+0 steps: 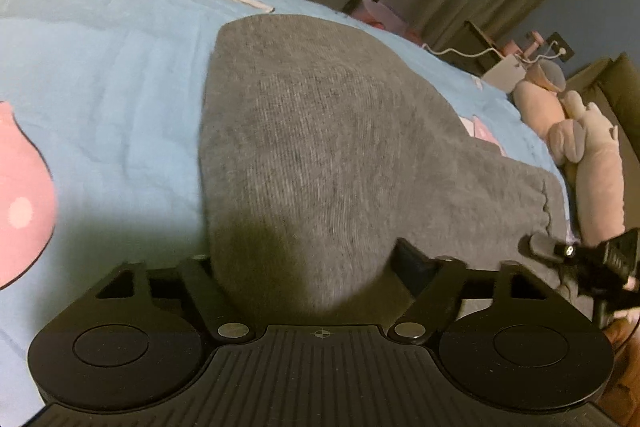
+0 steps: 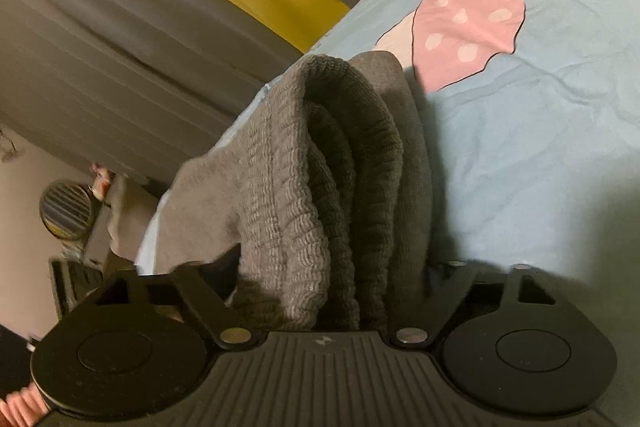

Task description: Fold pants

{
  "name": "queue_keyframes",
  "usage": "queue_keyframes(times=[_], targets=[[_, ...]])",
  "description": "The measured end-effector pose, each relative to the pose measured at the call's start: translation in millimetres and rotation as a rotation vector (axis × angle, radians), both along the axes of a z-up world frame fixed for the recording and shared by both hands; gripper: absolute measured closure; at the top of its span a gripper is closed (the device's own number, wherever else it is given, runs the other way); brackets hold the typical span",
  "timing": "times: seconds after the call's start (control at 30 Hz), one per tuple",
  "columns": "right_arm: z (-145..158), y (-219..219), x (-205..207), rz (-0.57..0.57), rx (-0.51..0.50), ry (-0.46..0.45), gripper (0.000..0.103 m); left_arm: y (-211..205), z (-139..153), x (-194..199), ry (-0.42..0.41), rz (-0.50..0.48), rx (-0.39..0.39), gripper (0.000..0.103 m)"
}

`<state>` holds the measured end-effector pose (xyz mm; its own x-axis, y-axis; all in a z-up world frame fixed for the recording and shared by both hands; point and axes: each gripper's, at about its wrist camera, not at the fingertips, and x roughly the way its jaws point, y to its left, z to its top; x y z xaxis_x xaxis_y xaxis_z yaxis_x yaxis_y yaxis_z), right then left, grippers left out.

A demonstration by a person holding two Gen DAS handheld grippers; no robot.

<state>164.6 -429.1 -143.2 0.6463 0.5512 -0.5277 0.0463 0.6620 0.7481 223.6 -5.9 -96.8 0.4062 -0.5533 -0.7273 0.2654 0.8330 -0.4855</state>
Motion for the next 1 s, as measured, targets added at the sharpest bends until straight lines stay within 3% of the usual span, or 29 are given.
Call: queue_keyframes(times=[0.07,0.13,0.23,0.5,0.6,0.67,0.7,0.73,0.8,0.87,0.97,1.0], targets=[[3.2,6.8,0.0,-0.033,-0.029,0.013,0.008,2.0,4.4,-4.0,0.002,0.022,-0.020,0.047],[10.9,15.5,-7.2,-0.106,-0.102,0.041,0.027,-0.5,9.9,-8.0,-0.019,0.025,-0.008,0.053],[25.1,31.5,-19.0,-0.139,-0.188,0.021,0.042,-5.1,20.0,-15.4,-0.056,0.030,0.012,0.061],[84.9,44.2,-9.7,-0.161,-0.208,-0.107,0.048,-7.6,66.0,-3.8,-0.132,0.043,-0.047,0.074],[98.7,41.8,4.3,-0.163,-0.235,-0.125,0.043,-7.4,75.9,10.6,-0.137,0.098,-0.009,0.063],[98.8,35.1,14.8,-0.216,-0.284,-0.095,0.025,-9.7,75.6,16.0,-0.155,0.144,0.077,0.041],[98.3,33.6,15.0,-0.268,-0.346,-0.079,0.010,-10.2,74.4,14.8,-0.157,0.171,0.131,0.038],[100.7,32.7,8.9,-0.342,-0.422,-0.080,0.007,-9.7,73.2,9.8,-0.163,0.182,0.170,0.032],[100.5,30.7,-8.9,-0.362,-0.450,-0.119,0.004,-6.3,69.1,-6.2,-0.174,0.147,0.183,0.020],[90.7,30.6,-23.0,-0.312,-0.395,-0.113,0.004,-0.9,60.2,-27.7,-0.183,0.129,0.177,0.011],[55.3,34.3,-34.8,-0.283,-0.357,0.003,0.004,-2.1,33.6,-42.4,-0.091,0.122,0.223,0.011],[39.9,35.0,-38.6,-0.285,-0.330,0.051,0.004,1.9,25.0,-46.5,-0.065,0.132,0.199,0.011]])
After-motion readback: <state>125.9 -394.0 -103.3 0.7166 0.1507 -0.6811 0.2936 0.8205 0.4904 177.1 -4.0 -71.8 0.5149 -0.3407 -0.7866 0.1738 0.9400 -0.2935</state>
